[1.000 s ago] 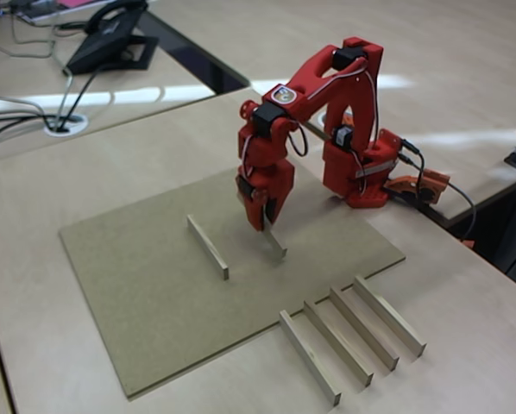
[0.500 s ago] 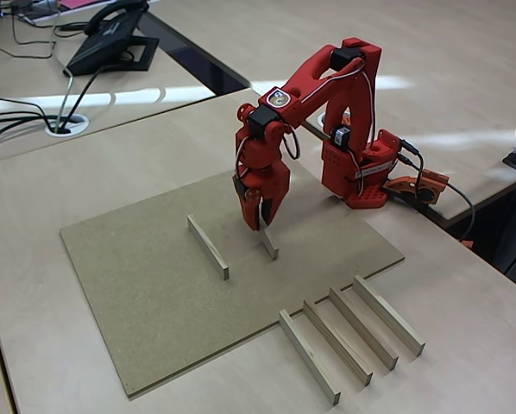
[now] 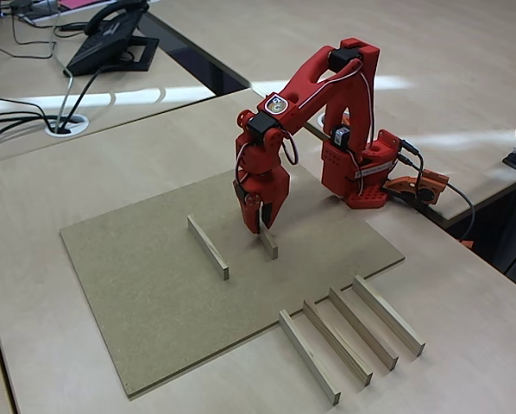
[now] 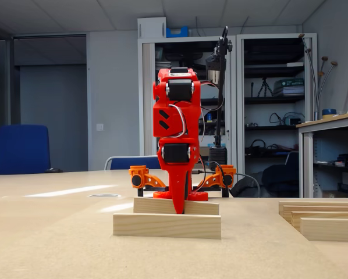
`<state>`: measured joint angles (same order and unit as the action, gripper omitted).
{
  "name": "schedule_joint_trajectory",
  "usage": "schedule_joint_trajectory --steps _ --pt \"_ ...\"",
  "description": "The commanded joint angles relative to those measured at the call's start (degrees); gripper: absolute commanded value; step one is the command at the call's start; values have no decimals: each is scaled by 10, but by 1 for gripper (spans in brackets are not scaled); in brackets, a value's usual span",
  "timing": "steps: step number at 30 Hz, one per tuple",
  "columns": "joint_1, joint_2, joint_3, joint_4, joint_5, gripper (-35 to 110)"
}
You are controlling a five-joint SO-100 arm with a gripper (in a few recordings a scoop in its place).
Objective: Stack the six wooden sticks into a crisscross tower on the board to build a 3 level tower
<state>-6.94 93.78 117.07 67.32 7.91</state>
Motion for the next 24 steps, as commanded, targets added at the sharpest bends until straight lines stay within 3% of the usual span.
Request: schedule_joint_trajectory --steps 1,15,24 --pt "-16 6 7 0 9 0" --pt "-31 6 27 -7 1 0" --pt "-32 7 32 -4 -3 18"
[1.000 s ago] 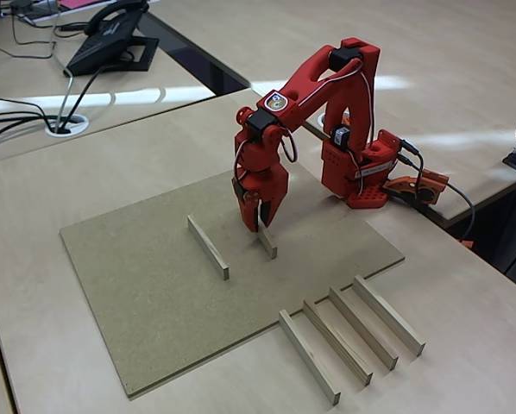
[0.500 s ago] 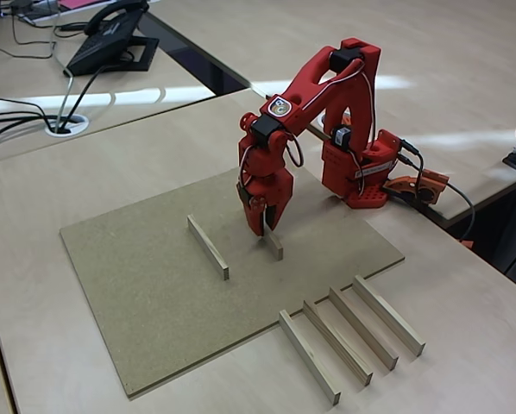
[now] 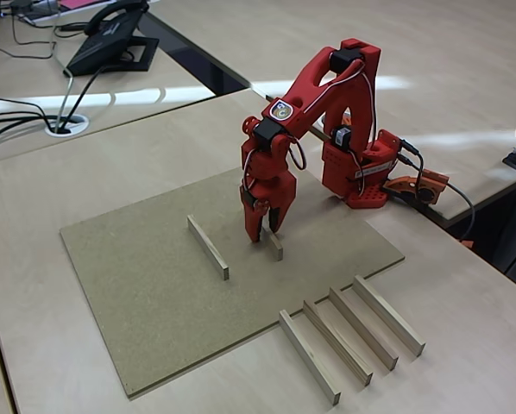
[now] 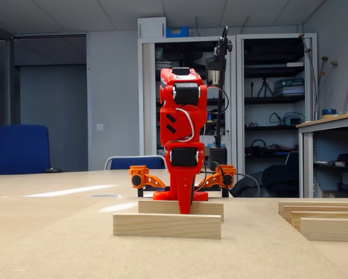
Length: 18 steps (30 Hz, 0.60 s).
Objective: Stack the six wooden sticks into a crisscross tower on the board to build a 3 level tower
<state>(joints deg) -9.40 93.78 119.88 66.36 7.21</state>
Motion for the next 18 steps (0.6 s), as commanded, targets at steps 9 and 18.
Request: schedule_joint_trajectory --steps 9,18 --pt "-7 21 -4 34 19 26" --pt "-17 117 -79 120 22 28"
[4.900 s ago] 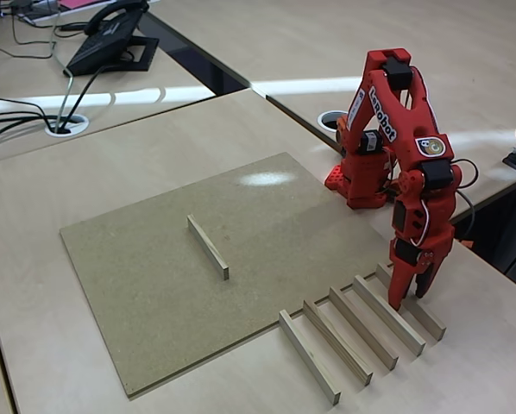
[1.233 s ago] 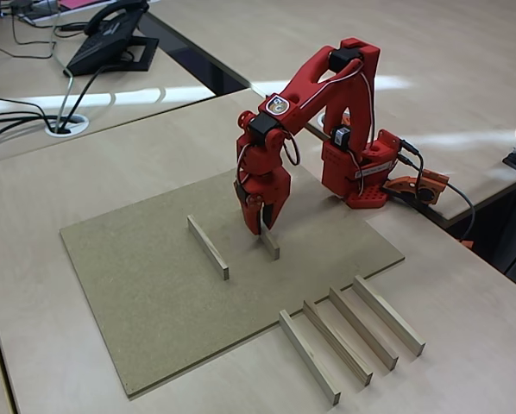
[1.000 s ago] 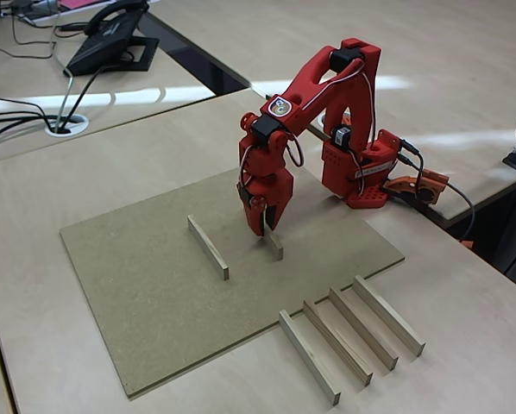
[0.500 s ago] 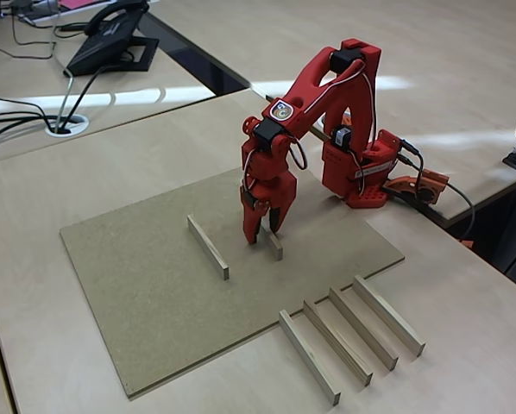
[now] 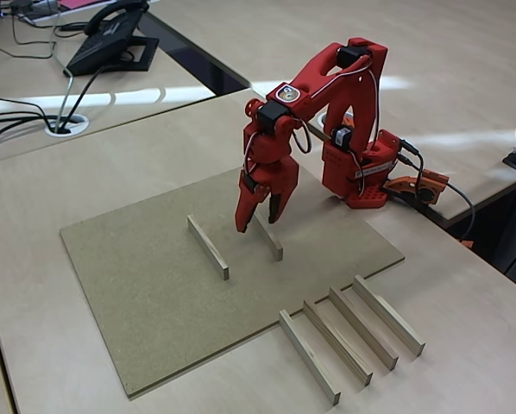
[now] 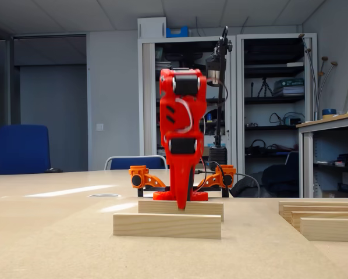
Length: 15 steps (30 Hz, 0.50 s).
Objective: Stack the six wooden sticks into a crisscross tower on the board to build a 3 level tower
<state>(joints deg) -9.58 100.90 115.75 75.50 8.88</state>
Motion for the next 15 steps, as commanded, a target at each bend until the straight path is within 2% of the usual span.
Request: schedule_joint_trajectory --steps 1,7,10,15 --pt "-18 55 -50 39 7 28" --pt "-120 118 -98 80 78 27" --pt "-214 125 -93 82 151 27" --pt "-367 107 -49 26 293 25"
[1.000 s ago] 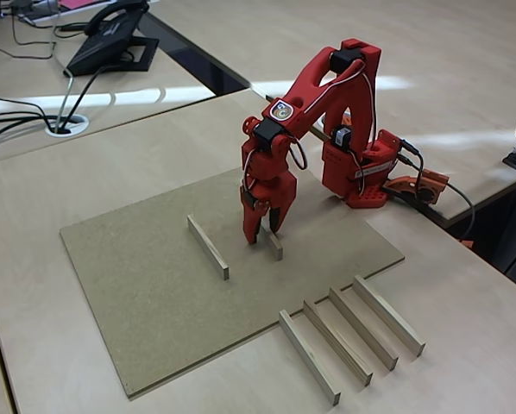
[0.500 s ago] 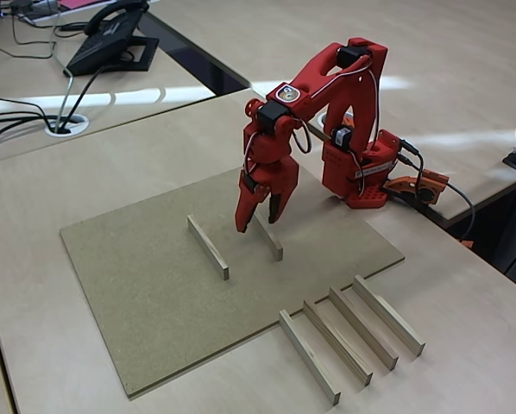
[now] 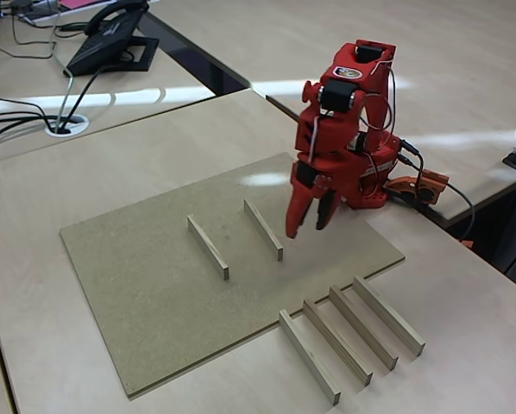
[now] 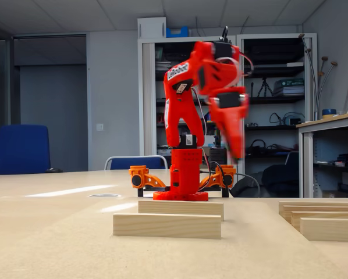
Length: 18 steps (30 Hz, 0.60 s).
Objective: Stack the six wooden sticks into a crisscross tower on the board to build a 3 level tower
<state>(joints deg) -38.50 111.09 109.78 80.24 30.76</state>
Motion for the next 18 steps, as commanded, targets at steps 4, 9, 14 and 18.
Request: schedule_joint_trajectory --steps 4,9,14,18 --pt "-171 -24 18 -72 165 26" --pt "-236 -76 -3 -113 252 26" --pt "-261 -134 -37 -136 284 27" --pt "-268 -175 -72 -142 293 27"
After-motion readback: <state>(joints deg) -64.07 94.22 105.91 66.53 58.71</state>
